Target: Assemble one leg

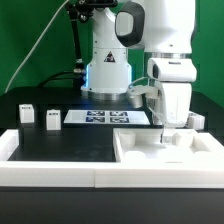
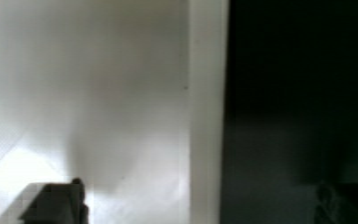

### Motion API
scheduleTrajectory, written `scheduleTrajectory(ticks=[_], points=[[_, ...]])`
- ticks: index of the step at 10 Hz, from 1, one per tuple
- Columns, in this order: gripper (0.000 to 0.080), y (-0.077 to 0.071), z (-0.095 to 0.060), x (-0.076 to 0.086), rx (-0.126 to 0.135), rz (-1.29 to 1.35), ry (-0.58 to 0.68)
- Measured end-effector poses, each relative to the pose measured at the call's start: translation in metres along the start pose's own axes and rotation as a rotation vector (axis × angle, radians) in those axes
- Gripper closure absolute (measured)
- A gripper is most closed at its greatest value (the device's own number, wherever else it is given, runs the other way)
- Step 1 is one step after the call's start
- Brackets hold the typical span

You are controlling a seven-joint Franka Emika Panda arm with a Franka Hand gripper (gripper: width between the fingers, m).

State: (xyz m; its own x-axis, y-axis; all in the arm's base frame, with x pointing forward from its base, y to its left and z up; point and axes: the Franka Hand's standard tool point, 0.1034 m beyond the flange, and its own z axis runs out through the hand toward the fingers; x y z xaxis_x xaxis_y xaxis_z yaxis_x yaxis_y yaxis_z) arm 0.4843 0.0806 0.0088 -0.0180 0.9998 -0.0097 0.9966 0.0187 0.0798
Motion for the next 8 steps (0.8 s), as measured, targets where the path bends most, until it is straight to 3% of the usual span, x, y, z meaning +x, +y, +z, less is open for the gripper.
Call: scheduleTrajectory(ticks=[4,5,8], points=[[0.0150,-0.011,-0.050,0.015,-0.024,0.052,-0.025],[0.0150,-0.016,-0.063,0.021,-0.050,0.090,-0.014],[0.0150,-0.020,-0.064,0.022,-0.050,0.126,-0.012]])
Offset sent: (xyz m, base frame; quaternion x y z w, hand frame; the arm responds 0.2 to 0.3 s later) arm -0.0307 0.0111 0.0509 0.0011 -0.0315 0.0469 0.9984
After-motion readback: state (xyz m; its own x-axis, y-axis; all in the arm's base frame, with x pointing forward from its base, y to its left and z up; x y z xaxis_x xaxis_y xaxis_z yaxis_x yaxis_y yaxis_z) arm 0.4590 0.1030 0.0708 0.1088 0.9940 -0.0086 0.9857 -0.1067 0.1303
